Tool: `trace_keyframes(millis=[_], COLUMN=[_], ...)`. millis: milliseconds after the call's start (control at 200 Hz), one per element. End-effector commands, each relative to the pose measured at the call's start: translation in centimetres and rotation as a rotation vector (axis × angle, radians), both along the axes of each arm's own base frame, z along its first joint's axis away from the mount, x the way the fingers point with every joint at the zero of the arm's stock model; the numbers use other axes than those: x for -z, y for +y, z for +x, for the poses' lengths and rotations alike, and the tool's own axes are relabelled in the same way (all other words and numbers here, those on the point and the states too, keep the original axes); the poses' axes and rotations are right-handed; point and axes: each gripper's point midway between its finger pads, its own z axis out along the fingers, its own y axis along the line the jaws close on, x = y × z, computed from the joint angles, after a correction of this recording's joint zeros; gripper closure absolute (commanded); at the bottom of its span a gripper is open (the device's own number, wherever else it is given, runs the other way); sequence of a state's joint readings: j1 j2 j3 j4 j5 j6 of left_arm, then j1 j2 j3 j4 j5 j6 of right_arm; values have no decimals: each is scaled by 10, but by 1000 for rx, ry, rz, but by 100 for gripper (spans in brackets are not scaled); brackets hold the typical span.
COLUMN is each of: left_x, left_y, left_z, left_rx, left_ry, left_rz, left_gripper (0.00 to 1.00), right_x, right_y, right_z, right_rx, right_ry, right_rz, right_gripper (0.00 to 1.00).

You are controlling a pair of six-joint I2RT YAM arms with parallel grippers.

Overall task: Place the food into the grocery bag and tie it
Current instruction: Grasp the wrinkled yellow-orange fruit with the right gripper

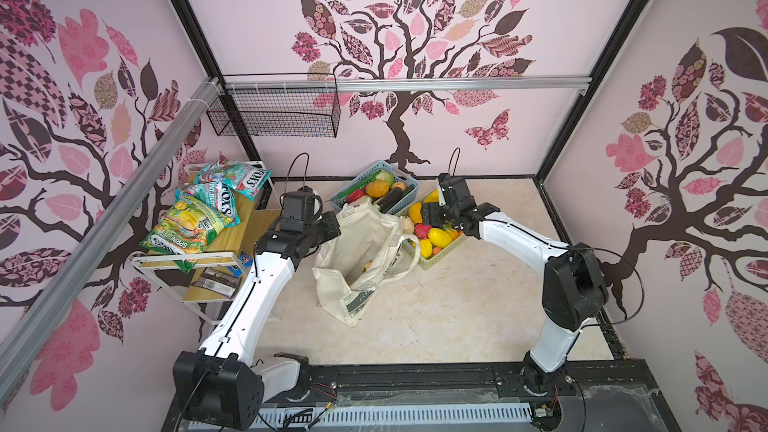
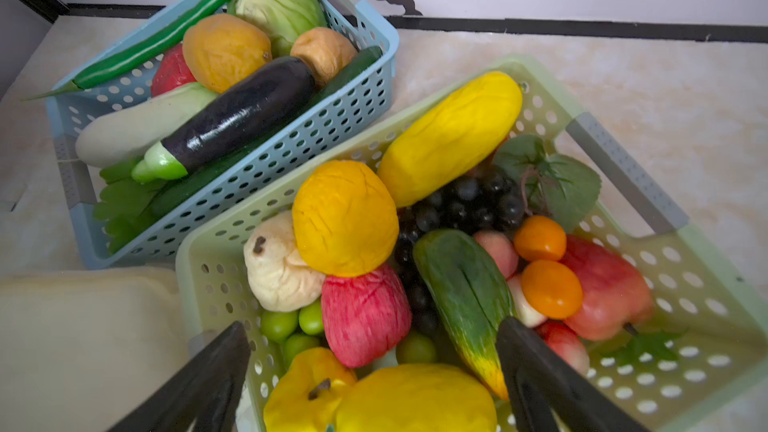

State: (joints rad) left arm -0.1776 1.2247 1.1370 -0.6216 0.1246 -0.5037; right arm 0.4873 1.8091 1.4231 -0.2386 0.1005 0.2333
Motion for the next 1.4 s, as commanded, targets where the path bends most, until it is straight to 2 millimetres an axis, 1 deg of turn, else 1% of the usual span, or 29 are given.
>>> trace_keyframes(millis=[0,205,335,630,870,1065,1145,1220,1330,1395], left_x=[-20,-27,-28,-34,-35,-36,-36,-35,-33,-31], left_y=[2,-1,-1,0,1,3,4,4,4,4], left_z=[4,1,0,-3,-6,-8,-9,-10,-11,-11], left_rx=[-9,-2,-3,-11,-17,-20,-23,-26,-27,-26], left_ry=[-61,-68,-65,-70,-71,-71,-69,-68,-61,-57], left_rz=[16,19,23,32,34,40,43,47,44,42], left_gripper=[97,97,97,97,96,96,96,96,96,96], right_x=[15,24,32,59,80,90,90,85,67,53], right_y=[8,20,24,33,39,40,40,38,36,34], right_z=[11,26,33,48,48,45,45,44,44,45], right_rx=[-26,-43,-39,-45,-57,-54,-51,-49,-40,-39], right_ry=[35,54,64,107,152,172,171,159,125,98], right_rz=[-13,-7,-12,-24,-10,4,4,9,9,8], right_gripper=[5,5,5,5,11,19,22,24,24,24])
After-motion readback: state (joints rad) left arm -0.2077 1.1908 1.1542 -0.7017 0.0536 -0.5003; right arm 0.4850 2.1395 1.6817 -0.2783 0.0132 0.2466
